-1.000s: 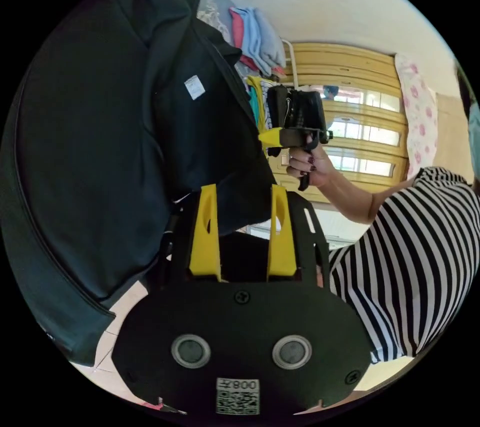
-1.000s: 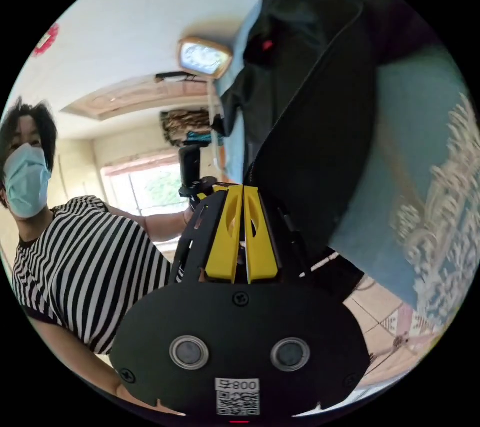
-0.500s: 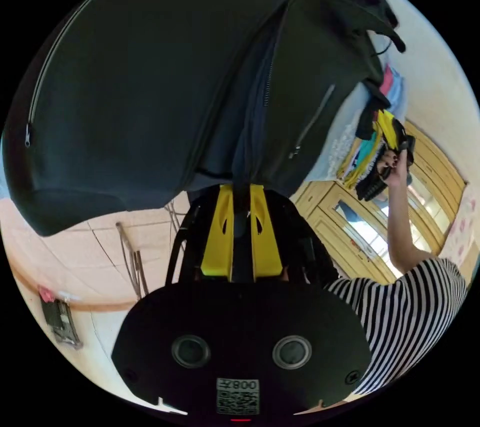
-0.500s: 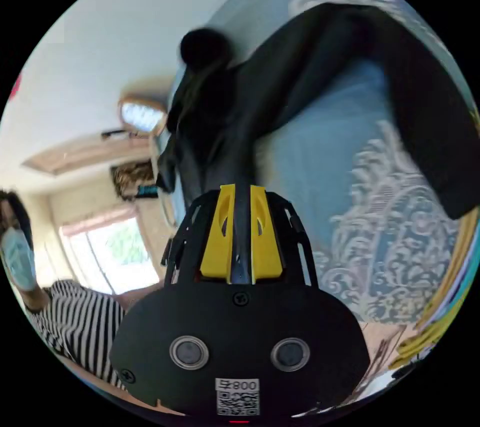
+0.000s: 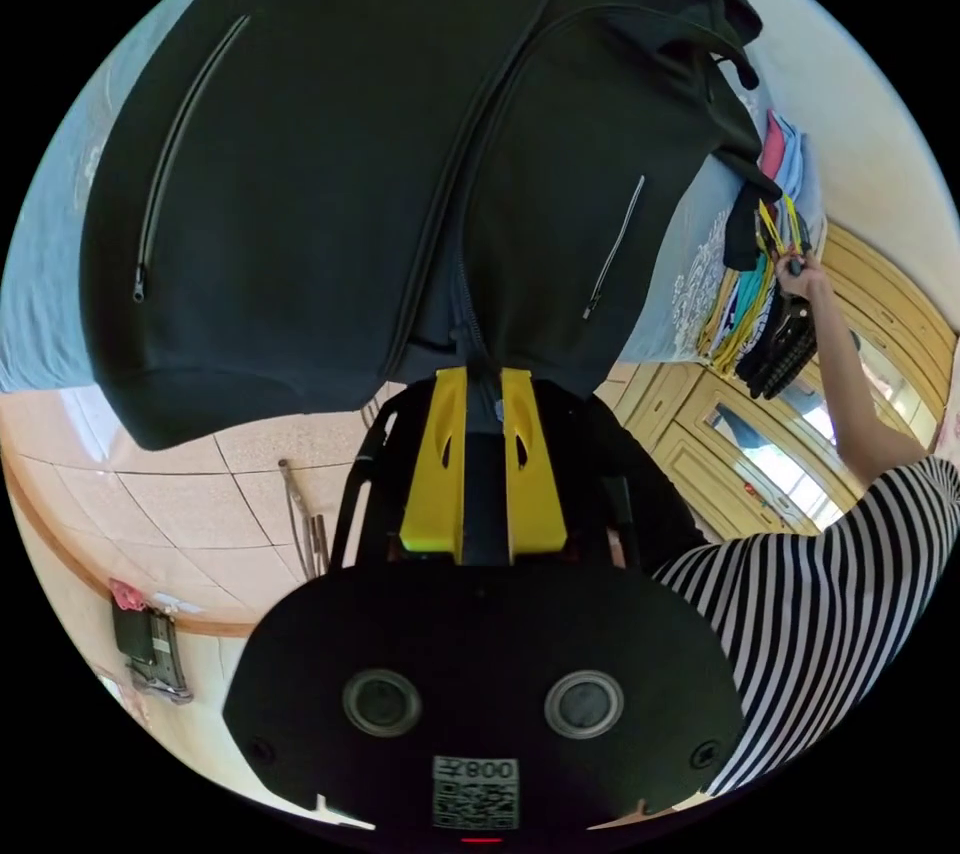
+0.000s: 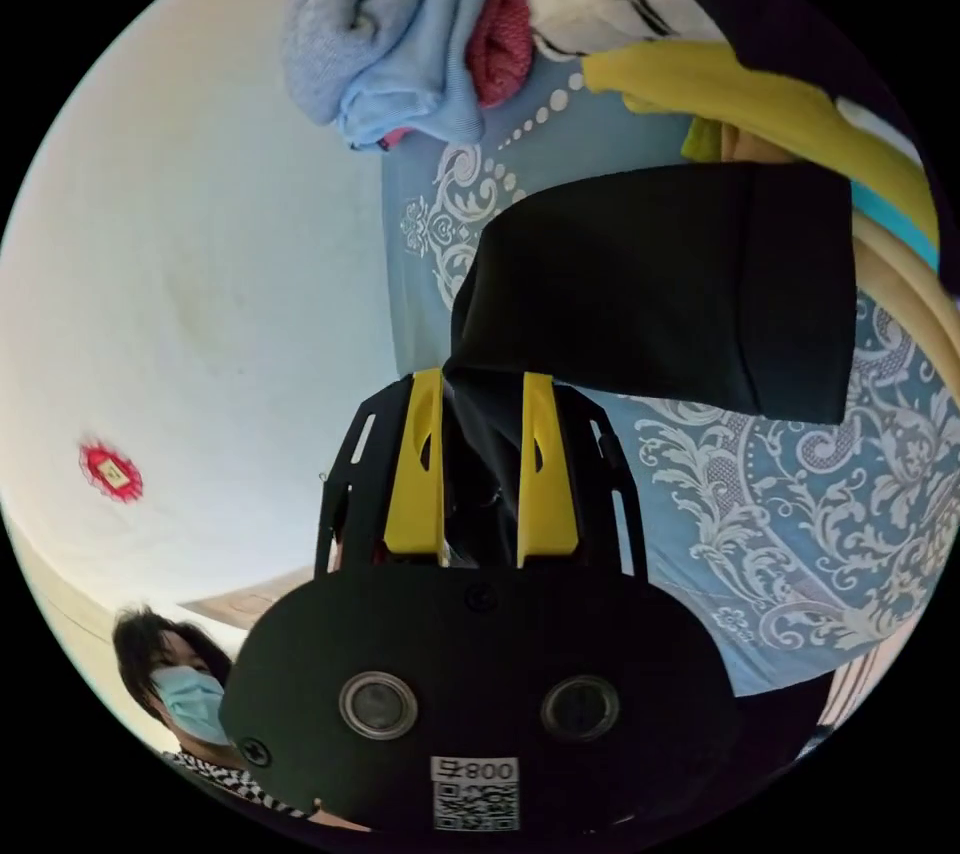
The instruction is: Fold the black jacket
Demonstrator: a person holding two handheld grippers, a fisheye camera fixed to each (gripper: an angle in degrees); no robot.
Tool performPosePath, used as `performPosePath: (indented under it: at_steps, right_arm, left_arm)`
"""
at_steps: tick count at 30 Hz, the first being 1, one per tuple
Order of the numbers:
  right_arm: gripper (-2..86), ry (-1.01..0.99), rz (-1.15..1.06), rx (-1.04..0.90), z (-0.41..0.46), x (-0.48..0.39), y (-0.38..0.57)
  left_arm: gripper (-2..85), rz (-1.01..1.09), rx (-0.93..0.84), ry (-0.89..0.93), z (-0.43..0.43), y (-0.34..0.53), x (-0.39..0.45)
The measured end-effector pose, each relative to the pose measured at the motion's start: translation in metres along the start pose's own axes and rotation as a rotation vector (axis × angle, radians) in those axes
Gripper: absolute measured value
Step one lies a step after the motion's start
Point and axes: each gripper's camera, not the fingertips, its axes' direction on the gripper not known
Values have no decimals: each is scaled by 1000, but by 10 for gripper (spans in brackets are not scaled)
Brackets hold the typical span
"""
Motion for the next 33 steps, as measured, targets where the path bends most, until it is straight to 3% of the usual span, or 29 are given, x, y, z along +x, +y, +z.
performPosePath:
  at_steps: [7, 13, 17, 18, 25, 28, 31, 33]
  right_arm:
    - [41, -22, 96, 105, 17, -12, -10]
    - [22, 125, -482, -82, 39, -177, 19]
    - [20, 444, -807, -107, 70, -262, 32]
    - [21, 548, -806, -114, 83, -261, 25]
    - [34, 716, -511, -76, 97, -192, 8]
    - [46, 660, -499, -144, 112, -178, 32]
    - [76, 541, -622, -321, 164, -185, 78]
    - [97, 479, -673, -537, 235, -187, 111]
  left_arm:
    - [39, 36, -10, -18, -3, -3, -2]
    - [37, 45, -31, -25, 2, -7, -6]
    - [39, 70, -41, -23, 8, -9, -6]
    - [41, 78, -40, -29, 10, -9, -6]
    - [59, 79, -2, -30, 11, 0, -17]
    - [64, 38, 16, -4, 12, 11, -30]
    - [66, -8, 62, 21, 8, 19, -41]
    - [67, -8, 76, 32, 8, 16, -44]
